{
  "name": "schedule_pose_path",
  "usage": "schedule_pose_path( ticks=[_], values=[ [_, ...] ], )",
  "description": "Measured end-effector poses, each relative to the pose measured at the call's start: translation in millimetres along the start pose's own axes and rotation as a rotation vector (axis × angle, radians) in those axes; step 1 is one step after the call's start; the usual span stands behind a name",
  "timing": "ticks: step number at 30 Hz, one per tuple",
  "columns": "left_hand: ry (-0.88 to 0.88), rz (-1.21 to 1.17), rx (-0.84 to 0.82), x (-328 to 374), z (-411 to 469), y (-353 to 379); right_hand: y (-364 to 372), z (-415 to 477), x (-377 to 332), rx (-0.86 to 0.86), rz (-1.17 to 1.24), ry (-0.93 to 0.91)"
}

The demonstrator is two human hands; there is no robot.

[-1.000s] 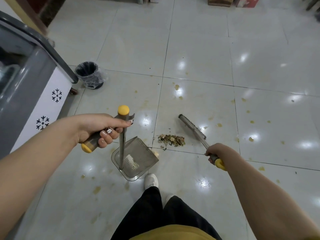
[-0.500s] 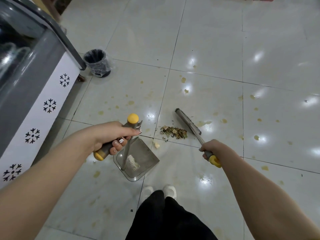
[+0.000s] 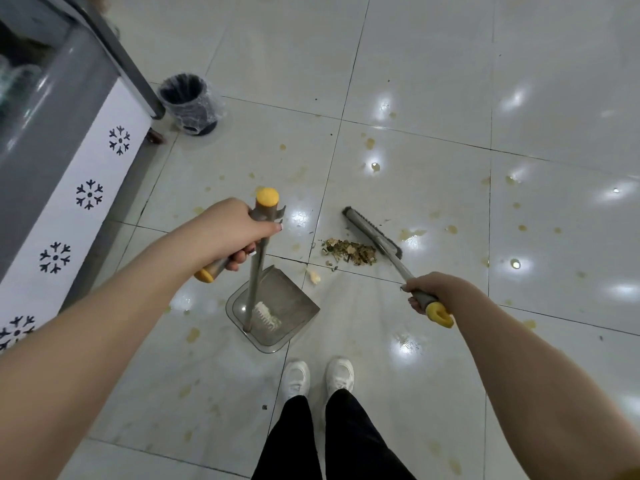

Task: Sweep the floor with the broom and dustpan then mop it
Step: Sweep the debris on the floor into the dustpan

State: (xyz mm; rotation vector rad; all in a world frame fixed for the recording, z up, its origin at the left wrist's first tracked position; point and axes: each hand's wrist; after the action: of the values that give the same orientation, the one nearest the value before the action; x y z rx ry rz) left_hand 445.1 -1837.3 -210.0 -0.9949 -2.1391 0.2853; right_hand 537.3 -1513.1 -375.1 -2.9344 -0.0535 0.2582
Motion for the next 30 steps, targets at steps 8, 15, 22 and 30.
schedule_pose_path(
  ticks=[8, 15, 22, 30],
  values=[
    [0.003, 0.032, 0.027, -2, 4, -7, 63, -5, 23, -0.058, -0.113, 0.083],
    [0.003, 0.050, 0.011, -6, 1, -7, 105, -35, 35, -0.226, -0.121, 0.139],
    [0.002, 0.059, 0.005, -12, -3, -12, 62, -60, 16, -0.259, -0.041, 0.072],
    [-0.016, 0.039, 0.004, -20, -6, -15, 59, -42, -24, -0.160, -0.123, -0.042]
  ],
)
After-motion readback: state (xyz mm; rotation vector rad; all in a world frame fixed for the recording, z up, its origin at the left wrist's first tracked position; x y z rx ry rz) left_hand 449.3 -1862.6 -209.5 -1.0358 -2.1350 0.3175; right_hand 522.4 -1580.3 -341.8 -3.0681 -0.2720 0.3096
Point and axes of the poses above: each hand's wrist, its own z-axis towards the middle knuckle, its own y-axis out of the palm, x = y × z, and after that the axes turned 2 degrees about z, right-handed
